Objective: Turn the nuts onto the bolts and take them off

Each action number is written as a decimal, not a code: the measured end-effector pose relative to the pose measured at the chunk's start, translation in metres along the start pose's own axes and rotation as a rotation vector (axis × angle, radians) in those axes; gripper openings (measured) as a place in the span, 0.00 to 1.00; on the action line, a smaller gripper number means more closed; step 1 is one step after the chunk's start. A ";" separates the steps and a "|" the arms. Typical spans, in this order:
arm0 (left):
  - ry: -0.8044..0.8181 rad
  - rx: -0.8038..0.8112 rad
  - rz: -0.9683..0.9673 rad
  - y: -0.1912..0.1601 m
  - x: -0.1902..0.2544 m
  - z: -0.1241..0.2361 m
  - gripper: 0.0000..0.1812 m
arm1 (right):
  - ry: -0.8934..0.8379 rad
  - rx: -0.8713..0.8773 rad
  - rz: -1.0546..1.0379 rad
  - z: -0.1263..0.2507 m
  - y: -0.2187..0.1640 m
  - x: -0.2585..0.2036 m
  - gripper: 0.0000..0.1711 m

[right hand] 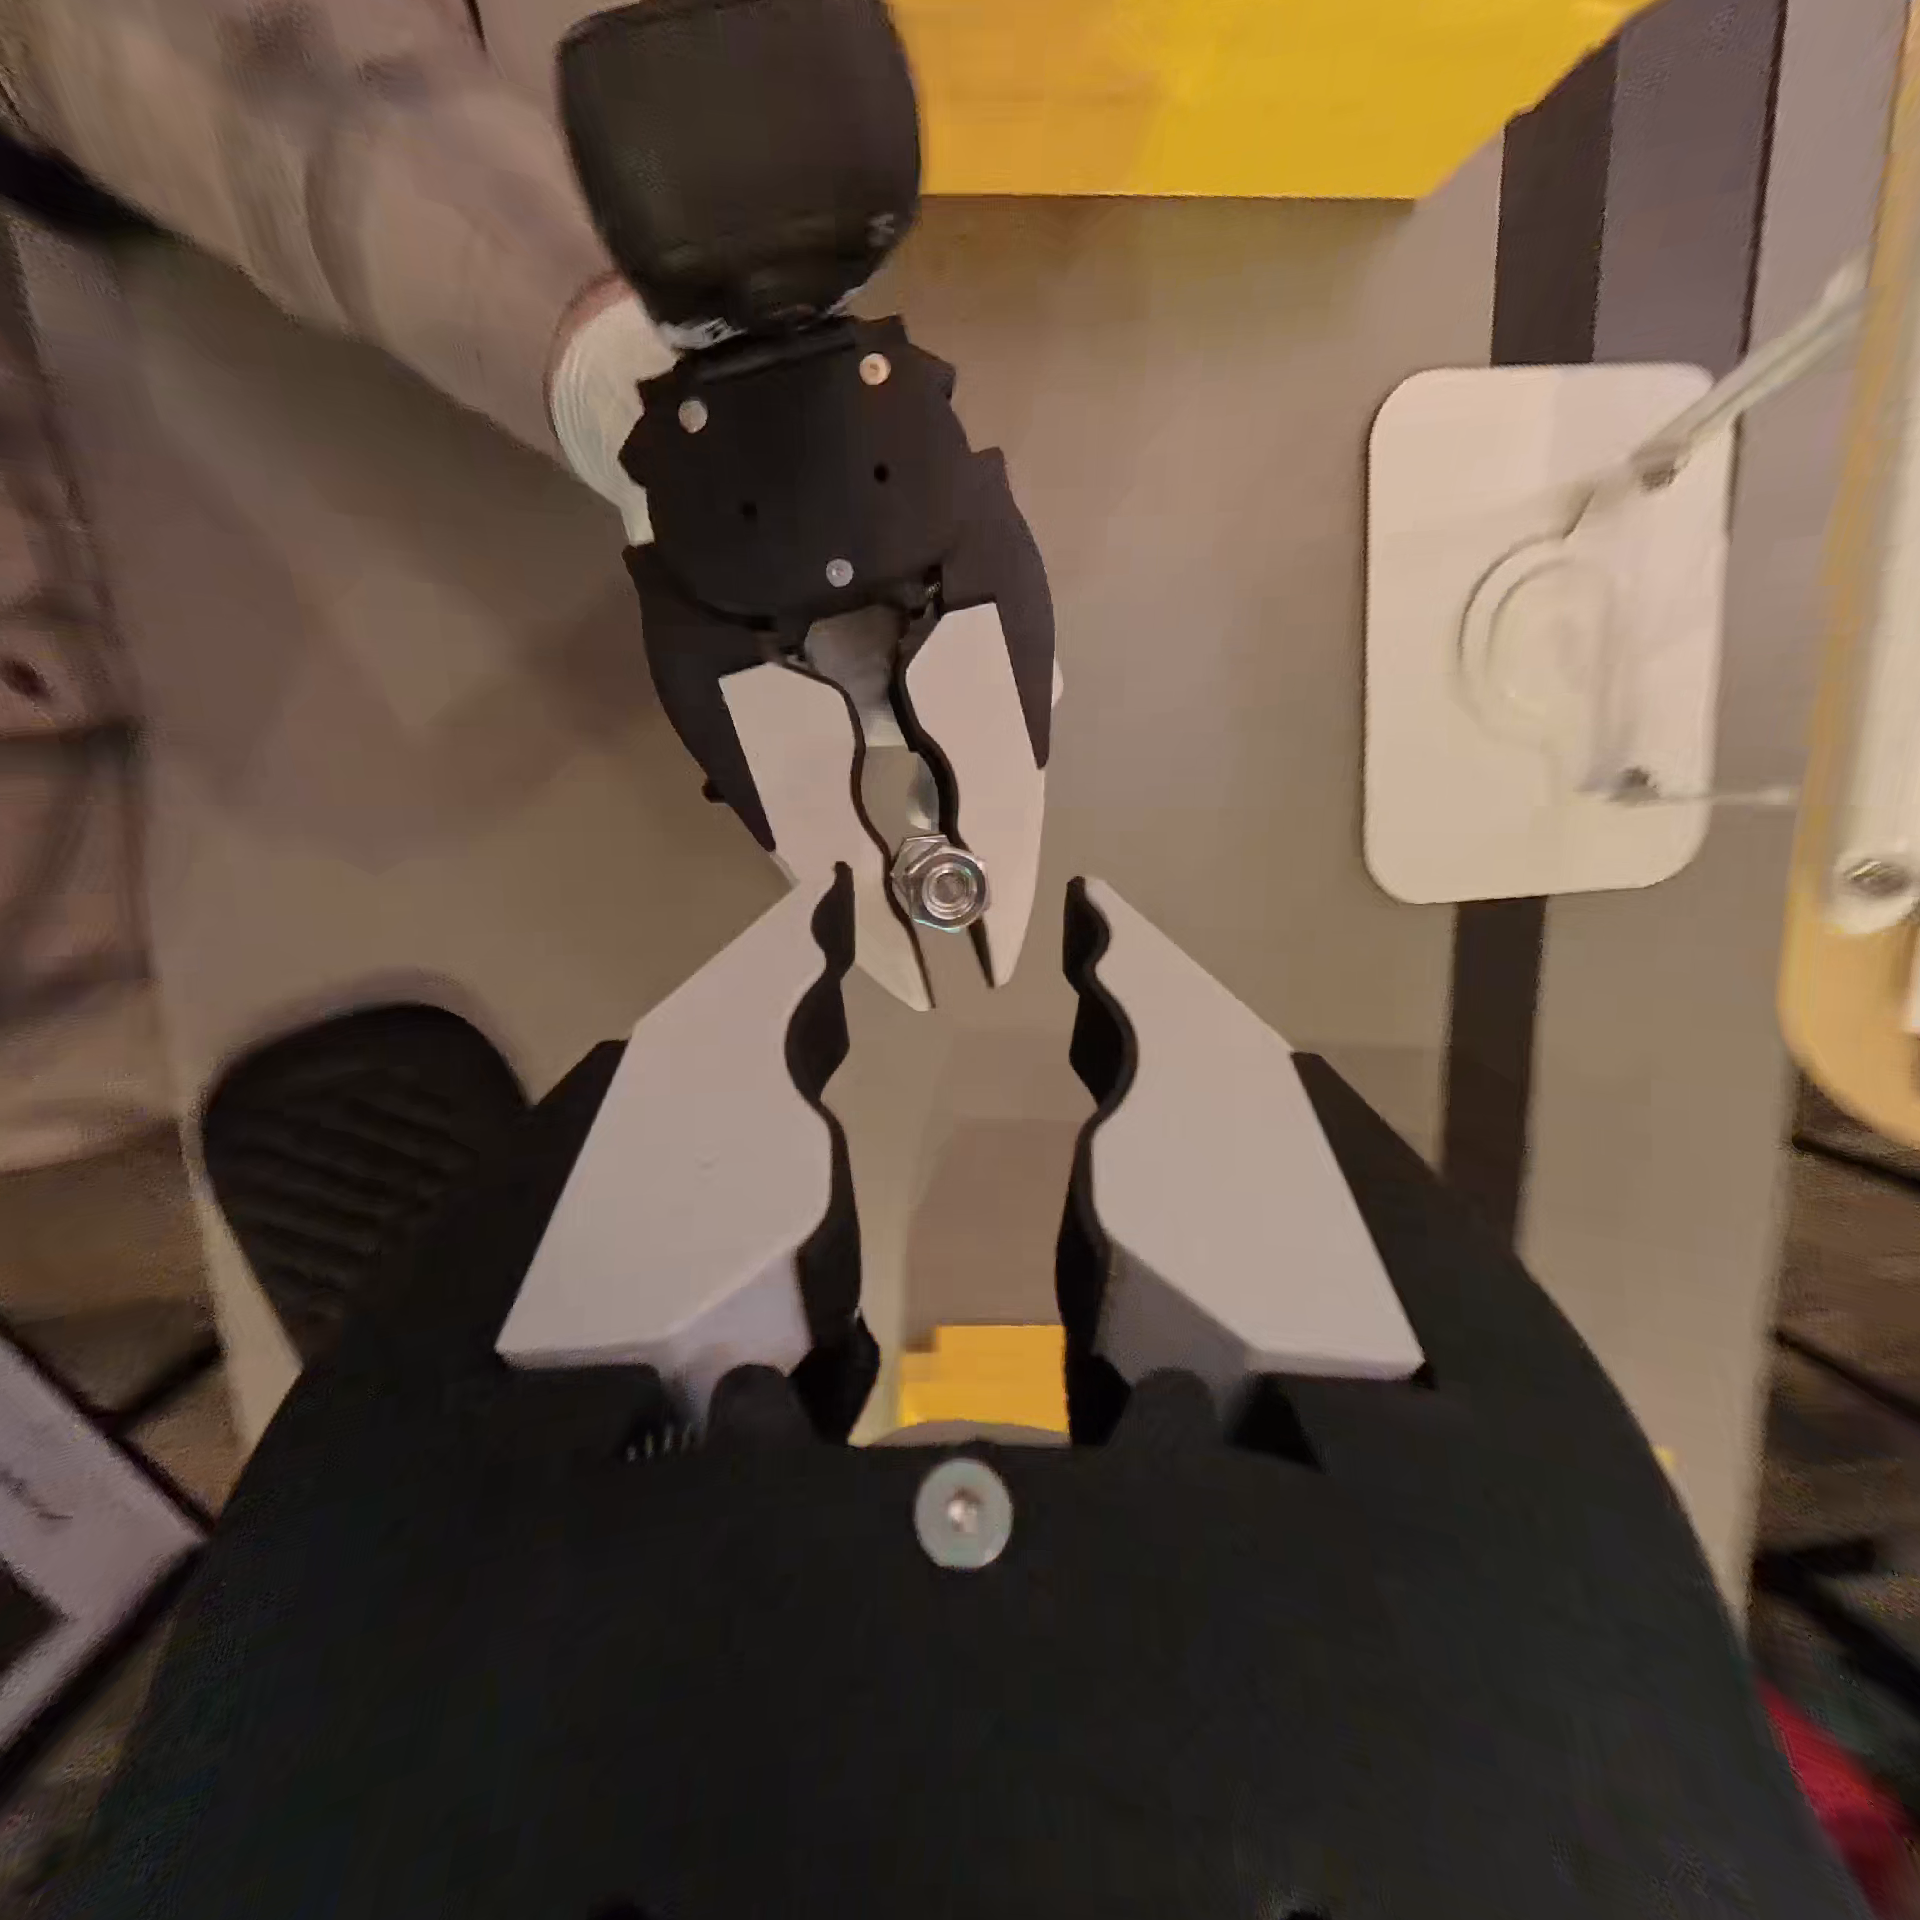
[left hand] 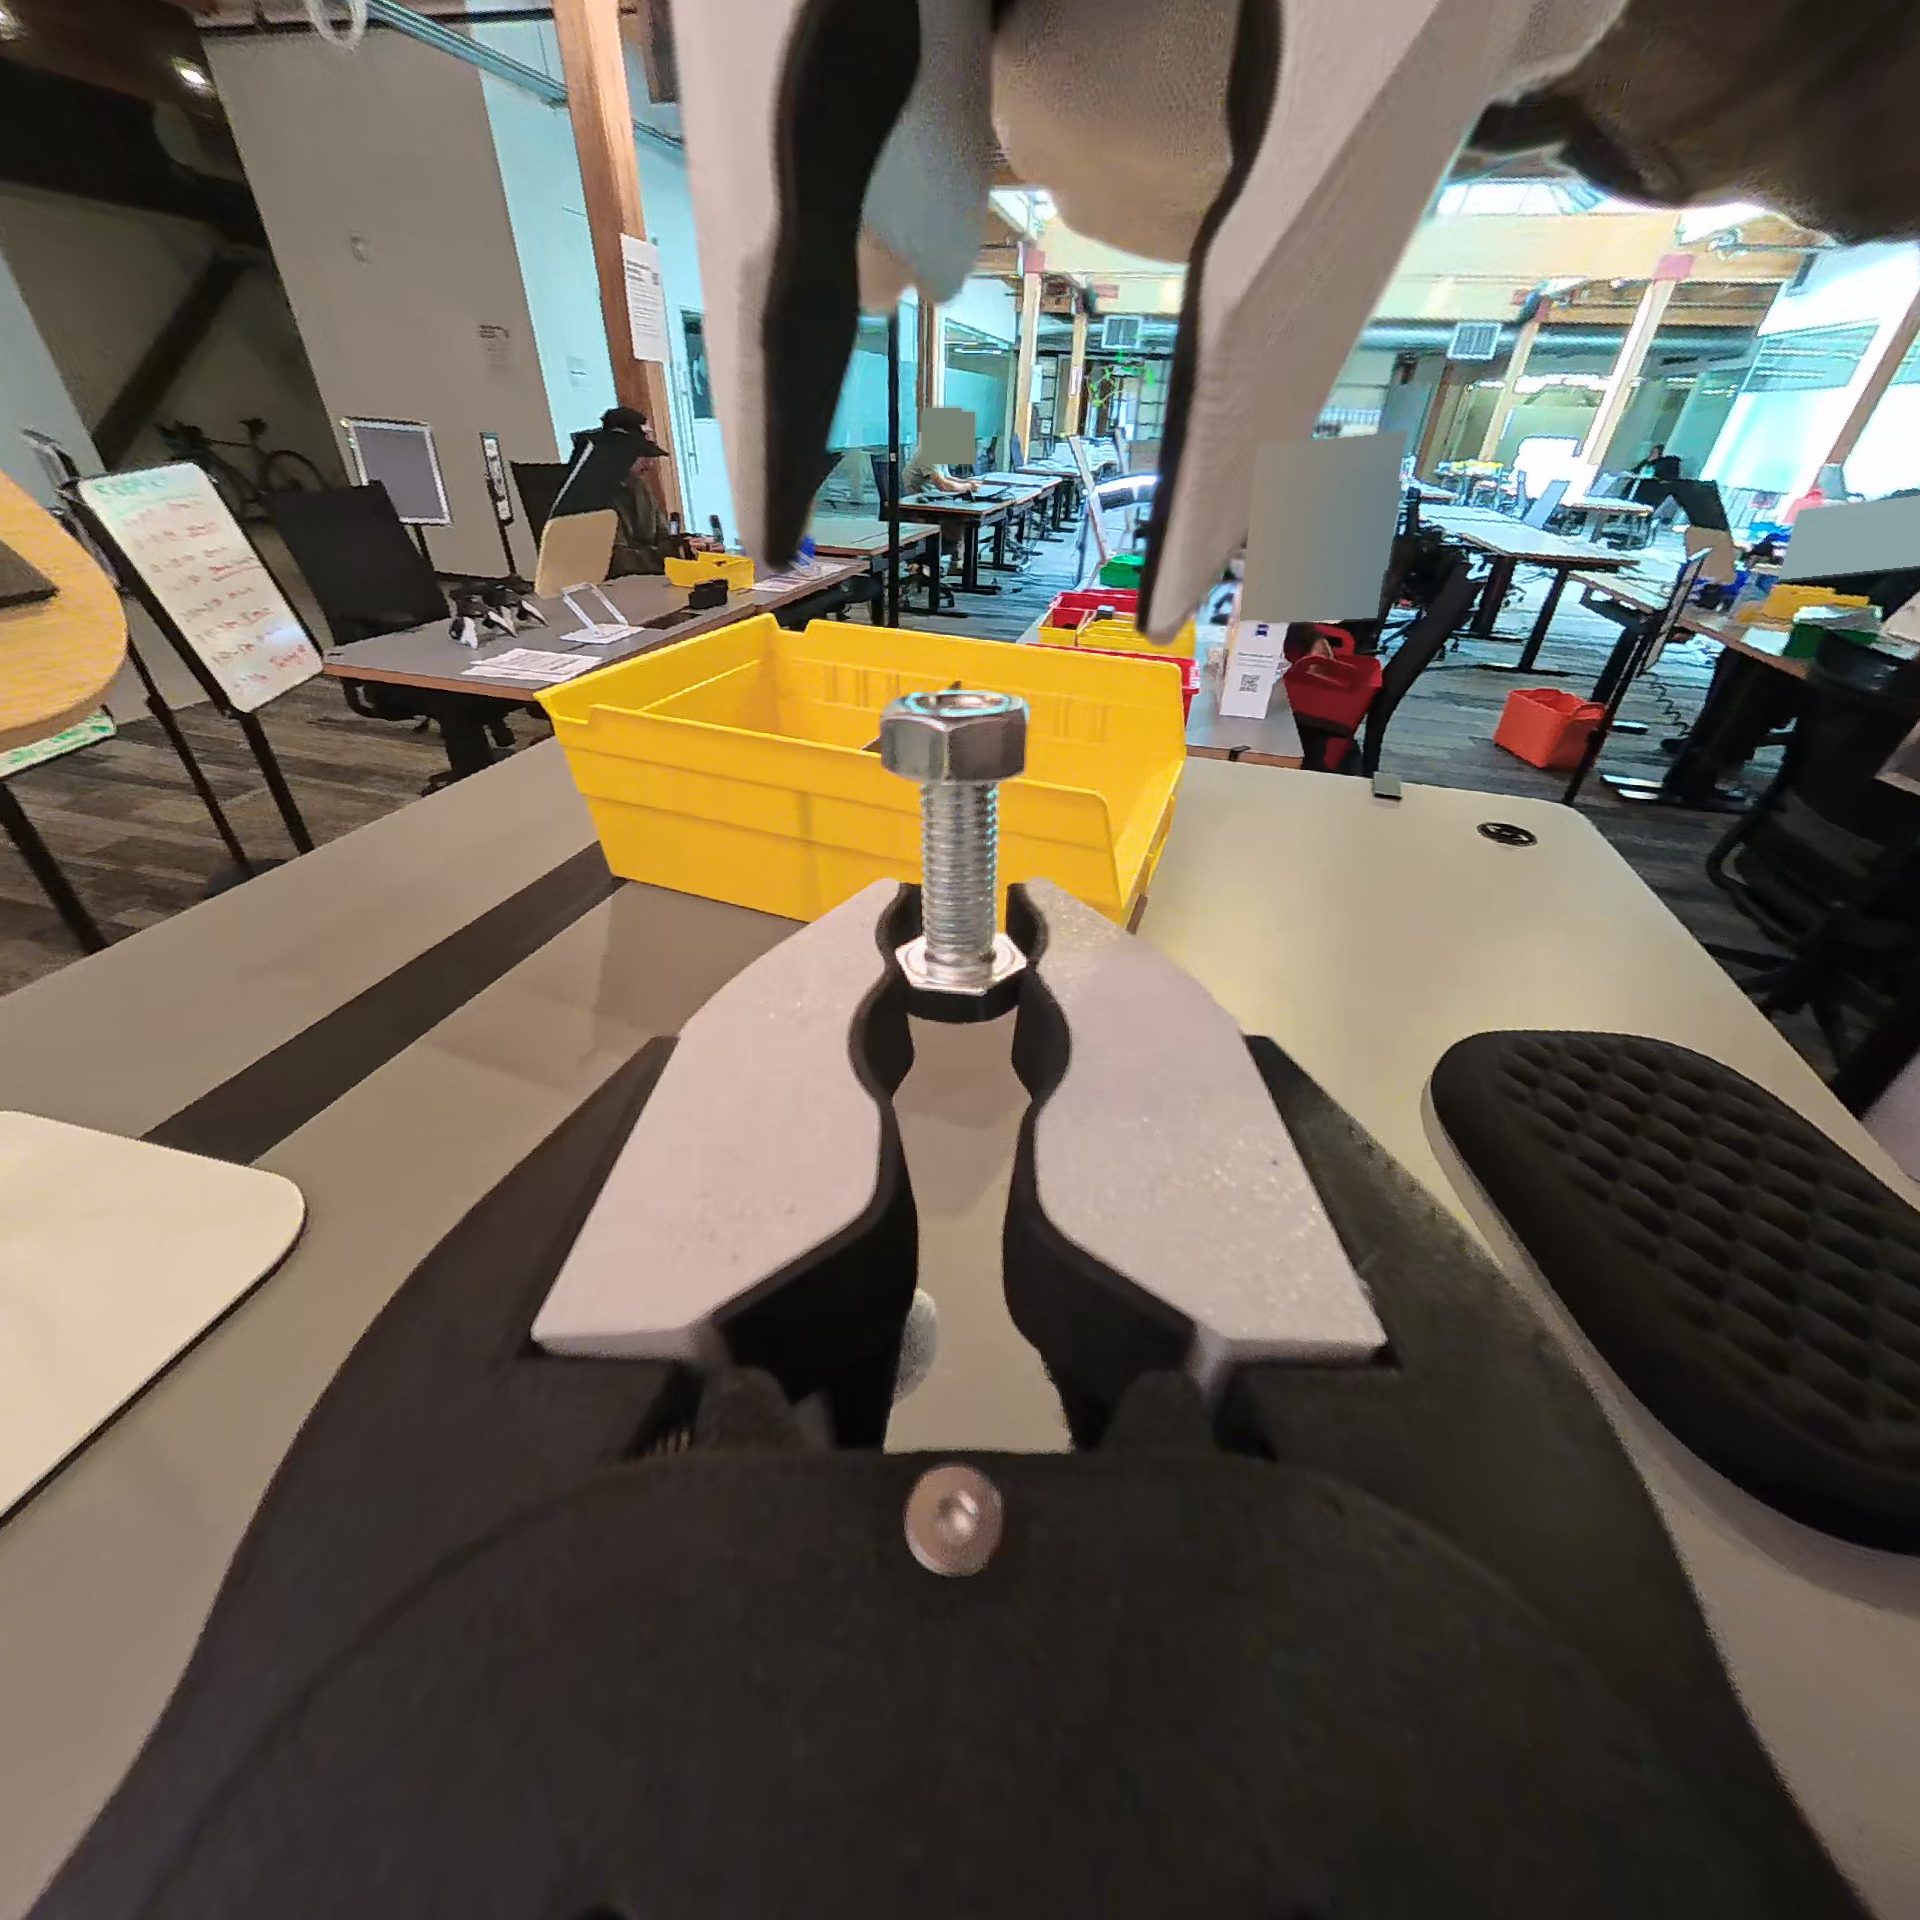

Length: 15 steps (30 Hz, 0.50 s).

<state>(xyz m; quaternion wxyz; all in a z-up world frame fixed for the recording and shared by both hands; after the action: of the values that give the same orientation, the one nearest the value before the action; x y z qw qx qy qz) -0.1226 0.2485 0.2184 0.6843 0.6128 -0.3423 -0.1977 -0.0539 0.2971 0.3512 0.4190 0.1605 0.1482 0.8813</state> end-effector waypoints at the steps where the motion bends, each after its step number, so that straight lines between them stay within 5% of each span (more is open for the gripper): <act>1: 0.014 0.004 -0.003 0.000 0.000 0.000 0.09 | 0.029 0.008 -0.057 -0.001 -0.003 0.000 0.22; 10: 0.016 -0.002 -0.008 -0.001 0.001 -0.001 0.09 | 0.051 0.039 -0.142 -0.018 -0.015 -0.003 0.09; 15: 0.004 -0.013 -0.017 -0.002 0.002 -0.002 0.09 | 0.035 -0.014 0.071 -0.018 -0.012 -0.006 0.09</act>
<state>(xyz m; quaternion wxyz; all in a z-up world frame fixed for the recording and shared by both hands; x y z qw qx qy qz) -0.1192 0.2480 0.2171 0.6871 0.6117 -0.3345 -0.2045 -0.0493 0.2980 0.3290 0.3857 0.1472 0.1436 0.8994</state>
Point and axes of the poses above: each gripper's, where its closed fingertips meet, z back along the fingers, y out of its top, x = y × z across the jaws, the point moved 9 cm from there along z, back along the fingers, and after that the axes turned 11 degrees about z, right-handed, at the moved point
